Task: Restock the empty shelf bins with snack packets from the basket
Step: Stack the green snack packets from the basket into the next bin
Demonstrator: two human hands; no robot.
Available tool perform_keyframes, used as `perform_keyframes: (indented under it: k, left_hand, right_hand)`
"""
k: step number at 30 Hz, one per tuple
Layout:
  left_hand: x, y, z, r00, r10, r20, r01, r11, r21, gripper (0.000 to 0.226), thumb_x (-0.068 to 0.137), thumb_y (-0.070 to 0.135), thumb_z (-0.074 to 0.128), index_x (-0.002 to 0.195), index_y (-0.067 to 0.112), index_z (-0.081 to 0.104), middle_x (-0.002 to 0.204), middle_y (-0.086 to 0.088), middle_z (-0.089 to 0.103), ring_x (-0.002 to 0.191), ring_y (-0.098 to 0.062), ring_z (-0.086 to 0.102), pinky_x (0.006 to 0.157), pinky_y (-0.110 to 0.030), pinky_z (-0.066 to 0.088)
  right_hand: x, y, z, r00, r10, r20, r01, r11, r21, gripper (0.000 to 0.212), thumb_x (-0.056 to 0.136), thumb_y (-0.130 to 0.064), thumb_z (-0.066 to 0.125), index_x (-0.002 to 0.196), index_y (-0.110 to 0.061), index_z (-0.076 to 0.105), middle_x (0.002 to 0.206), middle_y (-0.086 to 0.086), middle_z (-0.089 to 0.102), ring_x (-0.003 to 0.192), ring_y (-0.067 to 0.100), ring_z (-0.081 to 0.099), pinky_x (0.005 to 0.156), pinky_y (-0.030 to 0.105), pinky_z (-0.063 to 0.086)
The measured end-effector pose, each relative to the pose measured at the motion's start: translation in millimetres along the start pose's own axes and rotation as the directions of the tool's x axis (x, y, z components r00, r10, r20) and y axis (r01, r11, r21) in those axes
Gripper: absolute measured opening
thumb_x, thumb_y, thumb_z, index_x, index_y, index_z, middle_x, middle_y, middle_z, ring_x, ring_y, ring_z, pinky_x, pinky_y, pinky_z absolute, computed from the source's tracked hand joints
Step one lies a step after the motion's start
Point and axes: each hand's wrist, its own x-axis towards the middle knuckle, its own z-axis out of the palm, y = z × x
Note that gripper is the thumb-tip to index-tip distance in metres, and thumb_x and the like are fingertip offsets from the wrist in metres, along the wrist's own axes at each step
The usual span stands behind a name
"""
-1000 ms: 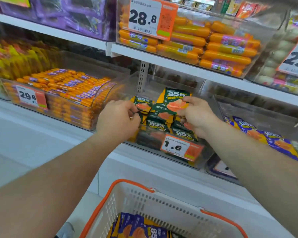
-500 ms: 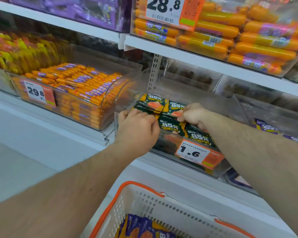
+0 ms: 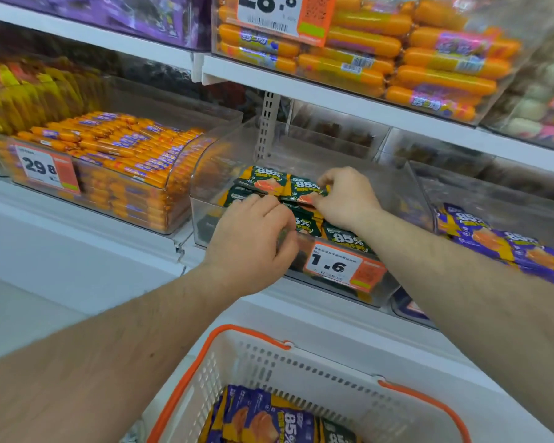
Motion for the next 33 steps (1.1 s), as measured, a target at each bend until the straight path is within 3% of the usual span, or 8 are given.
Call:
perform_keyframes:
  k: [3,6,9,13,15,18,25,33]
  left_hand:
    - [-13.8,23.8,0.2,0.947,0.020,0.319,0.028,0.989,-0.144,0.015,0.084,0.026,0.050,0.081,0.020,0.063,0.073,0.007,0.061,0.070,-0.021,0.059,0.056,-0.027,0.037]
    - [-32.3,33.9,9.2,0.595,-0.011,0.804,0.108,0.992,-0.066,0.017,0.091,0.027,0.053,0.102,0.025,0.066,0.097,0.008,0.068,0.092,-0.017,0.061,0.077,-0.030,0.049]
    - [-51.5,45.7,21.5,0.308,0.000,0.951,0.068,0.997,-0.022,0.014,0.092,0.029,0.051,0.097,0.026,0.064,0.089,0.010,0.061,0.091,-0.017,0.057,0.078,-0.031,0.047]
    - [-70.6,60.6,36.6,0.139,0.013,0.990,-0.001,1.000,-0.013,0.020,0.094,0.027,0.047,0.097,0.017,0.064,0.089,0.004,0.062,0.090,-0.023,0.058,0.076,-0.035,0.048]
    - [-77.1,64.7,42.0,0.097,0.026,0.995,-0.034,0.999,-0.023,0.025,0.094,0.026,0.047,0.103,0.015,0.067,0.098,0.001,0.066,0.092,-0.024,0.061,0.081,-0.040,0.052]
    - [-85.2,72.0,47.5,0.057,0.054,0.997,-0.098,0.994,-0.048,0.023,0.093,0.020,0.045,0.083,0.009,0.064,0.075,-0.003,0.061,0.067,-0.022,0.056,0.070,-0.039,0.050]
    - [-92.0,74.2,49.4,0.021,0.017,1.000,-0.122,0.992,-0.014,0.028,0.092,0.027,0.046,0.092,0.009,0.067,0.088,-0.009,0.068,0.068,-0.026,0.056,0.062,-0.035,0.045]
    - [-87.9,74.7,47.0,0.002,0.010,1.000,-0.009,1.000,-0.010,0.031,0.096,0.027,0.046,0.110,0.010,0.068,0.109,-0.007,0.068,0.091,-0.022,0.062,0.083,-0.039,0.051]
  right_hand:
    - [-49.3,1.4,-7.6,0.818,-0.397,-0.416,0.424,0.905,-0.030,0.009,0.081,-0.011,0.060,0.085,-0.009,0.068,0.091,0.009,0.062,0.084,0.028,0.060,0.071,0.036,0.051]
    - [-106.0,16.1,-4.1,0.587,-0.539,-0.604,0.664,0.747,-0.021,0.009,0.076,-0.003,0.058,0.070,-0.001,0.063,0.074,0.012,0.059,0.072,0.028,0.058,0.060,0.036,0.048]
    - [-157.5,44.9,39.2,0.719,-0.467,-0.514,0.610,0.780,0.143,0.009,0.073,-0.004,0.056,0.067,-0.001,0.062,0.072,0.010,0.059,0.070,0.025,0.056,0.062,0.031,0.047]
    - [-211.8,99.9,113.3,0.981,-0.193,-0.020,0.193,0.965,0.177,0.010,0.076,-0.017,0.055,0.070,-0.011,0.061,0.077,0.004,0.059,0.075,0.022,0.055,0.064,0.034,0.048]
    - [-240.0,123.6,140.1,0.945,-0.001,0.328,-0.022,0.998,0.066,0.015,0.083,-0.017,0.053,0.069,-0.018,0.054,0.074,0.000,0.055,0.073,0.022,0.055,0.064,0.035,0.047]
    - [-285.2,150.5,173.2,0.669,0.217,0.711,-0.185,0.975,-0.124,0.017,0.086,-0.019,0.052,0.069,-0.018,0.049,0.069,0.002,0.051,0.071,0.024,0.057,0.059,0.033,0.043]
    - [-340.8,173.0,185.3,0.254,0.358,0.898,-0.117,0.933,-0.339,0.046,0.082,-0.033,0.069,0.109,0.002,0.059,0.101,0.009,0.067,0.090,0.025,0.065,0.071,0.038,0.055]
    - [-318.1,165.5,171.6,0.336,0.285,0.898,-0.080,0.958,-0.274,0.026,0.090,-0.004,0.052,0.108,-0.013,0.069,0.113,0.009,0.064,0.096,0.023,0.059,0.071,0.030,0.048]
